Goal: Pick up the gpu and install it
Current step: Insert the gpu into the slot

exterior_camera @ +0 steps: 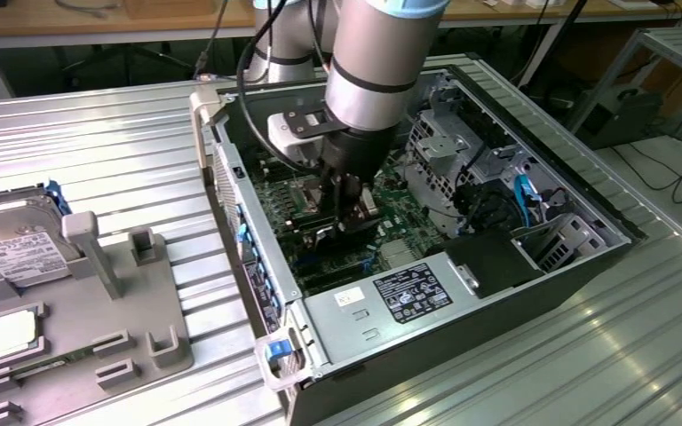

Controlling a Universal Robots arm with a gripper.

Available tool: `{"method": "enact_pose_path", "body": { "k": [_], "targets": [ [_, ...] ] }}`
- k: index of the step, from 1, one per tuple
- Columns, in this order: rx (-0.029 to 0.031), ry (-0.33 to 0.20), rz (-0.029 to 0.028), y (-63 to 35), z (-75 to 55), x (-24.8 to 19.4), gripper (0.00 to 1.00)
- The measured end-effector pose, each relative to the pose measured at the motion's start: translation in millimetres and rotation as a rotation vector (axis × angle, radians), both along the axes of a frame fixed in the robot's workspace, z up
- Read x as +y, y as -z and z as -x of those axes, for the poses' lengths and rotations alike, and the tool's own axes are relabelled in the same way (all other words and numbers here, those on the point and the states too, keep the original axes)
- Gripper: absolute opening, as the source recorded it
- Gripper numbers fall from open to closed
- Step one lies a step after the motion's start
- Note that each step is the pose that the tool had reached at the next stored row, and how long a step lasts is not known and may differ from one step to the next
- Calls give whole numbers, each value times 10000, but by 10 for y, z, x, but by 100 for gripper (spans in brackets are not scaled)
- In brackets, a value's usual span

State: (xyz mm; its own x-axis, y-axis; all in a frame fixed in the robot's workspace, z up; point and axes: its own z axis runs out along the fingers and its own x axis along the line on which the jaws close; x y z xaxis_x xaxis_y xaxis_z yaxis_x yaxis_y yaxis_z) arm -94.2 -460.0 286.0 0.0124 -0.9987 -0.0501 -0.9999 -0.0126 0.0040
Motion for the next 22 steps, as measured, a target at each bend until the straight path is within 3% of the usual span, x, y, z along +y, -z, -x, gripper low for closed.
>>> {"method": "enact_pose_path", "body": {
  "k": [4,9,12,13,15,17,22],
  "targets": [
    [-1,0,0,-114,-8,0,48],
    [-3,0,-2,-129,-9,0,46],
    [-3,1,0,-130,-9,0,27],
    [-2,0,0,-130,-9,0,27],
    [-3,0,0,-130,-9,0,15],
    [-2,0,0,-130,-9,0,11],
    [-2,0,0,-130,-9,0,11]
  ]
}}
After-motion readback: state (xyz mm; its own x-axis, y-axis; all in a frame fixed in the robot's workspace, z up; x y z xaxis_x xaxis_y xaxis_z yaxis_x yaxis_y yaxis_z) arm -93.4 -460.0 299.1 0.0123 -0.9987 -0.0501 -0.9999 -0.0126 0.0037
